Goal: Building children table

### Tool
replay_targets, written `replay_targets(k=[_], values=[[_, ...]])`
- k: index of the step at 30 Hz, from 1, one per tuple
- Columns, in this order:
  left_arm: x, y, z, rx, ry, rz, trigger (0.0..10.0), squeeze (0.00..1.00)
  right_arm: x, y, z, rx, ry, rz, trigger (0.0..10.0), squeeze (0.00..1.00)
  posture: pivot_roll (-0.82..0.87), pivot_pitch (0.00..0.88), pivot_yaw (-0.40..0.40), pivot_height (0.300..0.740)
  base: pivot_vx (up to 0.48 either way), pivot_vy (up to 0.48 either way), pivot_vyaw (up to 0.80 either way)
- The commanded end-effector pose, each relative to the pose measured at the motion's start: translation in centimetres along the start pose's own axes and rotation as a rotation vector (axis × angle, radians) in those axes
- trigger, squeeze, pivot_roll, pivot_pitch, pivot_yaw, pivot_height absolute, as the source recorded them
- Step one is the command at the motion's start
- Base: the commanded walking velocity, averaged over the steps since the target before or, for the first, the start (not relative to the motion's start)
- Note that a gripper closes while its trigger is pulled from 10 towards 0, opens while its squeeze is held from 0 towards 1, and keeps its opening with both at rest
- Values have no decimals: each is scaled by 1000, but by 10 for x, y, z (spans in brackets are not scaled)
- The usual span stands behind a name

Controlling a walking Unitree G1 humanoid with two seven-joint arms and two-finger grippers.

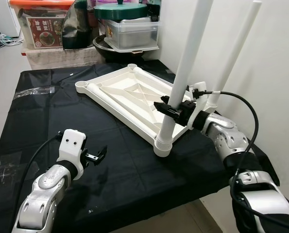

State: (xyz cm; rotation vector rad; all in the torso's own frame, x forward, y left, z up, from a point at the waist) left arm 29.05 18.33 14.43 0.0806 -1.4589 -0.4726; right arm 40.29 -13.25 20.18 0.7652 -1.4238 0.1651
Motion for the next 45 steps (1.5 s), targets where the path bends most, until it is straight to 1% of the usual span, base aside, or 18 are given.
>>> replay_targets(k=[1,2,6,11,15,19,20,21,23,24,27,28,29,30,33,37,40,45], values=[[-1,0,2,-4,5,-7,10000,0,-11,-26,9,-257,-9,-130,0,0,67,0,-95,740,0,0,0],[-1,0,3,-3,6,-7,10000,0,-17,-30,11,-404,-33,-172,0,0,67,0,-95,740,0,0,0],[-2,1,2,1,11,-9,10000,0,-31,-26,17,-585,-66,-233,0,0,76,0,-88,740,0,0,0],[-2,1,2,4,19,-10,10000,0,-38,-11,15,-618,-87,-247,0,0,70,0,-84,740,0,0,0],[-3,2,0,14,34,-13,10000,0,-44,29,-1,-546,-113,-229,0,0,84,0,-101,740,0,0,0],[-3,2,0,19,34,-13,10000,0,-46,35,-6,-498,-97,-218,0,0,84,0,-102,740,0,0,0],[-3,2,1,20,33,-12,10000,0,-50,38,-8,-469,-50,-199,3882,0,82,0,-104,740,0,0,0],[-3,2,1,21,33,-12,10000,0,-51,40,-10,-441,-27,-193,10000,729,82,0,-103,740,0,0,0],[-3,2,1,21,33,-12,10000,0,-51,40,-10,-441,-27,-193,10000,729,82,0,-103,740,0,0,0],[-3,2,1,22,33,-12,10000,0,-49,42,-9,-423,-29,-177,10000,1000,82,0,-103,740,0,0,0],[-3,2,1,20,31,-13,10000,0,-45,44,-10,-385,-26,-183,10000,1000,77,0,-99,740,0,0,0],[-3,2,1,17,30,-12,10000,0,-38,49,-11,-318,-36,-185,10000,769,75,0,-96,740,0,0,0],[-3,2,1,17,30,-12,10000,0,-38,49,-11,-318,-36,-185,10000,769,75,0,-96,740,0,0,0],[-2,1,0,10,26,-9,10000,0,-30,66,-12,-50,-4,-167,10000,0,70,0,-92,740,0,0,0],[-2,1,-1,6,24,-6,10000,0,-31,78,-6,144,27,-165,10000,0,71,0,-93,740,0,0,0],[-2,0,-1,4,24,-6,10000,0,-35,84,-1,247,56,-139,10000,0,70,0,-93,740,0,0,0],[-2,0,-1,3,23,-5,10000,0,-48,99,11,448,153,-109,10000,0,77,0,-98,740,0,0,0],[-2,1,-1,11,24,-1,10000,0,-60,85,2,370,196,-67,10000,0,85,0,-102,740,0,0,0]])
Point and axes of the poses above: a point about 5 cm out from each wrist's last joint towards the gripper, its own z axis pointing back from the gripper into the wrist, its own x axis along the axis of the wrist's last joint, y = z × x, the point moved 2 cm from there along -z, pointing out of the wrist towards the gripper, and after that the axes turned 14 degrees about -z, right-handed, at the moved point
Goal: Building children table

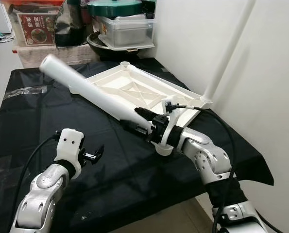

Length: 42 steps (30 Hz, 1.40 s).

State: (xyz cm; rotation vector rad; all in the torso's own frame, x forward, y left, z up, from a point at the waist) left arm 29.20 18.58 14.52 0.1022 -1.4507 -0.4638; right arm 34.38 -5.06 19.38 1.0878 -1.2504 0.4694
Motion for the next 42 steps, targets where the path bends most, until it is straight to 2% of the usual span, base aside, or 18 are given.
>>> replay_targets(k=[1,6,7,8,9,17,20,36,38,39,40,41,42], values=[[-2,-2,0,-6,11,5,10000,0,-14,-7,-1,-27,47,-33,10000,0,85,0,-102,740,0,0,0],[-2,-2,0,-6,12,5,10000,0,-14,-13,-1,-51,53,-16,10000,0,89,0,-104,740,0,0,0],[-2,-1,1,-6,12,3,10000,0,-13,-17,0,-60,62,14,6353,0,85,0,-100,740,0,0,0],[-2,-1,1,-6,12,3,10000,0,-13,-17,0,-60,62,14,6353,0,85,0,-100,740,0,0,0],[-2,-1,1,-8,12,1,10000,0,-12,-19,4,-56,55,43,0,0,82,0,-99,740,0,0,0],[-1,-2,2,-21,9,-23,10000,0,-15,-22,17,-29,41,146,0,0,76,0,-89,740,0,0,0],[-1,-3,2,-25,11,-35,10000,0,-16,-23,19,-35,41,153,0,0,76,0,-89,740,0,0,0],[1,-5,5,-24,-10,-53,10000,0,-15,-22,16,-39,-14,192,0,0,75,0,-93,740,0,0,0],[3,-3,5,-3,-29,-37,10000,0,-15,-25,15,-47,18,225,0,0,70,0,-102,740,0,0,0],[4,-2,5,16,-42,-15,10000,0,-15,-30,16,-56,73,264,10000,0,69,0,-109,740,0,0,0],[5,-1,5,27,-49,-1,10000,0,-15,-33,17,-64,113,290,10000,0,69,0,-109,740,0,0,0],[6,-1,4,32,-57,9,10000,0,-13,-35,18,-49,141,317,10000,1000,71,0,-117,740,0,0,0],[6,-1,4,32,-57,9,10000,0,-13,-35,18,-49,141,317,10000,1000,71,0,-117,740,0,0,0]])
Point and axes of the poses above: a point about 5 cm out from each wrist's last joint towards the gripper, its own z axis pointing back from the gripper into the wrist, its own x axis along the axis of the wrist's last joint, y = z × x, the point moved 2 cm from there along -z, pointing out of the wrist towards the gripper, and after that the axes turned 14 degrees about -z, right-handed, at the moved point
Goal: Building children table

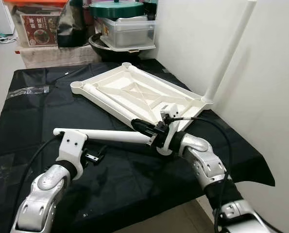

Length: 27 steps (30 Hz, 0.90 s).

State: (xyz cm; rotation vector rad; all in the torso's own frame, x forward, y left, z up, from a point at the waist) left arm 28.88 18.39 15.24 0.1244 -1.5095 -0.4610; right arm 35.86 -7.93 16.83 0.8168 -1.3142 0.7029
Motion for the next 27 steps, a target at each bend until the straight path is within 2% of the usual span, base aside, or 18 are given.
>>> replay_targets(k=[1,3,5,6,7,9,12,14,16,17,18,19,22,25,26,27], values=[[-1,-1,0,5,-7,28,10000,0,1,0,0,33,26,40,10000,1000,71,0,-117,740,0,0,0],[-1,-2,0,6,-10,28,10000,0,3,0,1,56,23,50,10000,1000,71,0,-117,740,0,0,0],[-1,-2,1,7,-13,35,10000,0,-2,7,3,163,112,173,10000,1000,73,0,-129,740,0,0,0],[-1,-2,1,7,-13,35,10000,0,-2,7,3,163,112,173,10000,1000,73,0,-129,740,0,0,0],[-1,-2,1,6,-15,38,10000,0,-4,9,4,196,152,228,10000,1000,72,0,-131,740,0,0,0],[0,-3,0,6,-18,40,10000,0,-7,10,5,243,197,274,10000,1000,72,0,-134,740,0,0,0],[0,-4,-1,6,-23,42,10000,0,-2,3,5,312,319,359,10000,1000,71,0,-141,740,0,0,0],[0,-4,-2,6,-24,43,10000,0,0,-1,5,313,351,384,10000,1000,72,0,-146,740,0,0,0],[1,-5,-3,8,-26,43,10000,0,17,-12,-1,255,367,447,10000,1000,78,0,-156,740,0,0,0],[1,-5,-3,8,-26,43,10000,0,17,-12,-1,255,367,447,10000,1000,78,0,-156,740,0,0,0],[1,-5,-2,11,-28,44,10000,0,30,-18,-5,217,360,498,10000,1000,78,0,-156,740,0,0,0],[1,-6,-2,12,-28,45,10000,0,33,-19,-6,209,359,510,10000,1000,83,0,-162,740,0,0,0],[1,-6,-2,14,-29,44,10000,0,42,-24,-9,177,368,518,10000,1000,85,0,-163,740,0,0,0],[0,-6,-2,13,-29,44,10000,0,40,-28,-7,165,406,498,10000,1000,85,0,-163,740,0,0,0],[0,-6,-2,11,-29,44,10000,0,37,-32,-4,154,444,473,10000,737,85,0,-163,740,0,0,0],[1,-6,-2,10,-30,43,10000,0,35,-35,-2,147,468,457,10000,0,81,0,-165,740,0,0,0]])
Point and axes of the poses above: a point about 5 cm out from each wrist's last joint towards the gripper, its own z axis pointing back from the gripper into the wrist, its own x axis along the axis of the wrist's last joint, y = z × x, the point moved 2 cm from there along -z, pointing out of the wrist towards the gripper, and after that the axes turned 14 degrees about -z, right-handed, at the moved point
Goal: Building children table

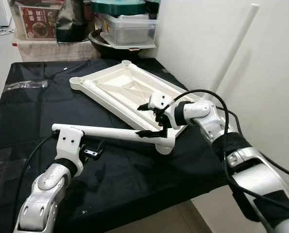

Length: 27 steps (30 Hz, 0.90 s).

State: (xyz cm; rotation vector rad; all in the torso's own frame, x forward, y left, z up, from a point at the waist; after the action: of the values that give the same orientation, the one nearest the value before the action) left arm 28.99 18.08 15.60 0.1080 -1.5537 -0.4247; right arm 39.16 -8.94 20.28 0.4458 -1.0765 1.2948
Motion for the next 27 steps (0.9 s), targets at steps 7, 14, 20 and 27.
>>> replay_targets(k=[7,14,20,27], values=[[-3,-6,-2,-18,7,12,10000,0,-40,-7,17,-10,206,-143,10000,0,75,0,-163,740,0,0,0],[-3,-6,-2,-22,7,10,10000,0,-59,-8,25,-40,267,-209,10000,0,76,0,-162,740,0,0,0],[-3,-6,-3,-24,7,8,10000,0,-67,-4,21,-44,296,-219,10000,0,77,0,-161,740,0,0,0],[-3,-6,-3,-25,9,5,10000,0,-72,1,14,-50,305,-253,4275,0,77,0,-161,740,0,0,0]])
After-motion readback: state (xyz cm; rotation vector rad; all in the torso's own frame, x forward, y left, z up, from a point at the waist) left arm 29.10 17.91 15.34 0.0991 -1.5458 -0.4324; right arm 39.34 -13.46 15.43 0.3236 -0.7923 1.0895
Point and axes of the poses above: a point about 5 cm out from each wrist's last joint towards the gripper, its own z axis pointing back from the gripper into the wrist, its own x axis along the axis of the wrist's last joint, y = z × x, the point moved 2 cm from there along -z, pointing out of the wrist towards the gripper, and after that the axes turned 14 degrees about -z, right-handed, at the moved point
